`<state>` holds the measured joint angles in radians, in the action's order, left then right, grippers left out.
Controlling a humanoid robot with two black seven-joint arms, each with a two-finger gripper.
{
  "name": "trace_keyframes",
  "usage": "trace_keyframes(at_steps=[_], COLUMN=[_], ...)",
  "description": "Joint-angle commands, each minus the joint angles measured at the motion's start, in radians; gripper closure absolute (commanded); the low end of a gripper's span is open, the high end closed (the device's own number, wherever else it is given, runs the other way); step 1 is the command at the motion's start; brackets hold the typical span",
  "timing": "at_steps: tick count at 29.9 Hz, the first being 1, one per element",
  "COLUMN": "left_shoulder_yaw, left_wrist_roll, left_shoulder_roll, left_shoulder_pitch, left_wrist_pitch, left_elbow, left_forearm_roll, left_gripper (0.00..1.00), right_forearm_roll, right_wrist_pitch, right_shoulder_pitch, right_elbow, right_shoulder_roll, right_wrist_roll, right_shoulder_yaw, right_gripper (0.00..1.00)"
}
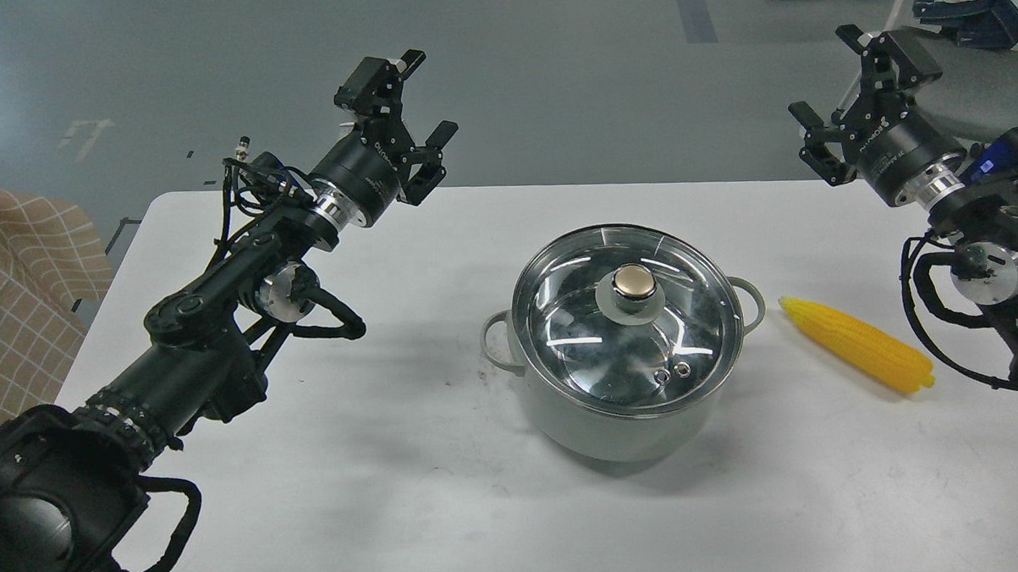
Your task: Open pot and put corn in
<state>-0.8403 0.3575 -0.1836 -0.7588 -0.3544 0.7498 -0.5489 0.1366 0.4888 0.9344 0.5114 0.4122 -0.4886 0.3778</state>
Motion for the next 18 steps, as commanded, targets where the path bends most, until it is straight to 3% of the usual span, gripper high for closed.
trace_keyframes(at_steps=[1,14,18], left_shoulder_yaw=[0.009,-0.003,-0.006], left_wrist_roll=[0.000,0.000,0.004], left_shoulder_roll=[0.001,-0.007,-0.004], left_shoulder_pitch=[0.019,0.029,0.029], left_wrist_pitch=[-0.003,-0.018,-0.015], left_elbow=[0.002,0.000,0.000], left_forearm_roll=[0.001,0.015,0.018], left_gripper=[0.02,0.02,0.02], right_forearm_roll=[0.000,0.012,0.011], right_wrist_pitch=[0.000,-0.001,-0.042], right_shoulder_pitch=[-0.005,-0.003,0.004], right_elbow=[0.002,-0.010,-0.010], right_shoulder_roll=[0.014,0.007,0.005], right_wrist_roll=[0.000,0.000,0.000], right_shoulder_yaw=[0.013,0.018,0.018], right_gripper=[0.00,0.00,0.00])
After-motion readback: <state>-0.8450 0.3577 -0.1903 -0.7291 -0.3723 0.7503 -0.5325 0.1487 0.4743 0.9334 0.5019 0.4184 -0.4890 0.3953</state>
